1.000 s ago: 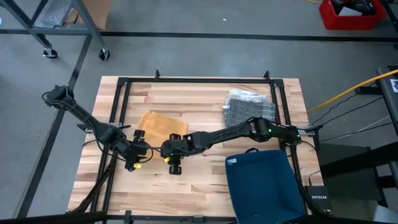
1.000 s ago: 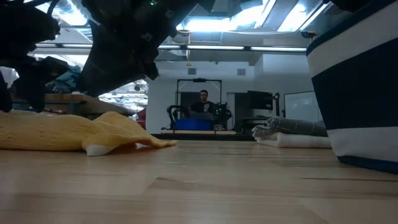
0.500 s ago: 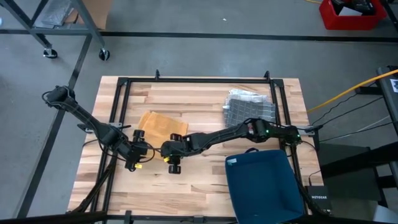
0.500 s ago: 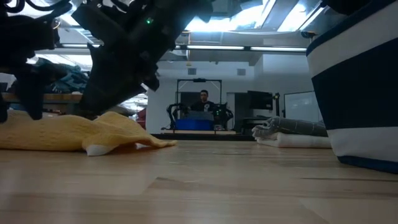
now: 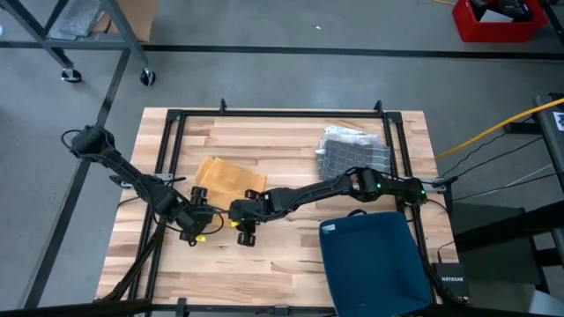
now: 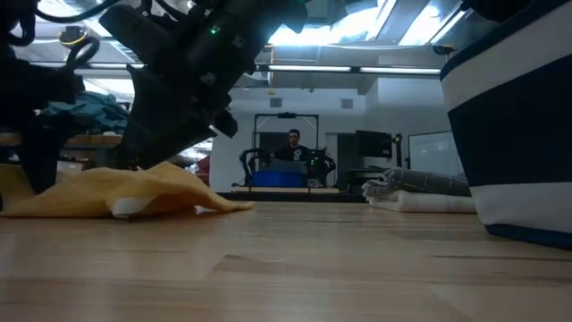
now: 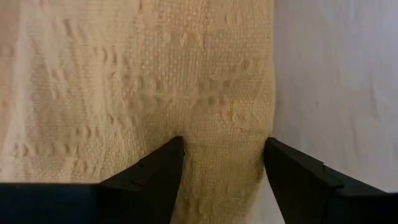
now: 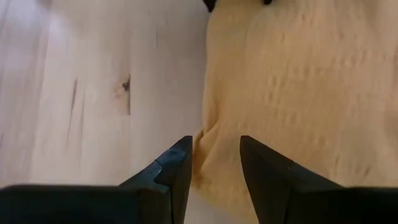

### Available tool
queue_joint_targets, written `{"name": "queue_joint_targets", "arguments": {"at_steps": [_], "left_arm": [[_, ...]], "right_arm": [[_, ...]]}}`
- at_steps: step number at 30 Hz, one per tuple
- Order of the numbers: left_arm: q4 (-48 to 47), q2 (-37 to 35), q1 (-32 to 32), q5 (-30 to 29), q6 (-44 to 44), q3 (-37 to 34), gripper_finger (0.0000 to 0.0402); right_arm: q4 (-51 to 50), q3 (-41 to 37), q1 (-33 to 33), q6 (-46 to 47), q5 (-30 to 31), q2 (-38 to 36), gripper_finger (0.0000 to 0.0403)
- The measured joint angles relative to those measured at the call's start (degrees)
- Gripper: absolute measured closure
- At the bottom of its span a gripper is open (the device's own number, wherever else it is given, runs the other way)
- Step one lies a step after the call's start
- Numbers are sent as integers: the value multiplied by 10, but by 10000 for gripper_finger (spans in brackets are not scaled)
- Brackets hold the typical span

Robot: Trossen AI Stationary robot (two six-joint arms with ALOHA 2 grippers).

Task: Fold towel
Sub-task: Fold yellow towel

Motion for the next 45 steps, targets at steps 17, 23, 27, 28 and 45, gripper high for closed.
{"name": "queue_joint_targets", "arguments": {"at_steps": [17, 23, 27, 28, 45], "left_arm": [[55, 57, 0, -4, -7, 1, 191], [59, 57, 0, 4, -12, 0, 233], [61, 57, 0, 9, -31, 1, 280], [62, 57, 0, 9, -36, 1, 292], [79, 58, -2, 70, -63, 44, 392]], "right_arm": [[11, 0, 6, 60, -23, 33, 265], [-1, 0, 3, 49, -11, 33, 265], [-18, 0, 3, 49, -11, 33, 290], [-20, 0, 3, 49, -11, 33, 303], [-83, 0, 5, 51, -77, 22, 397]]}}
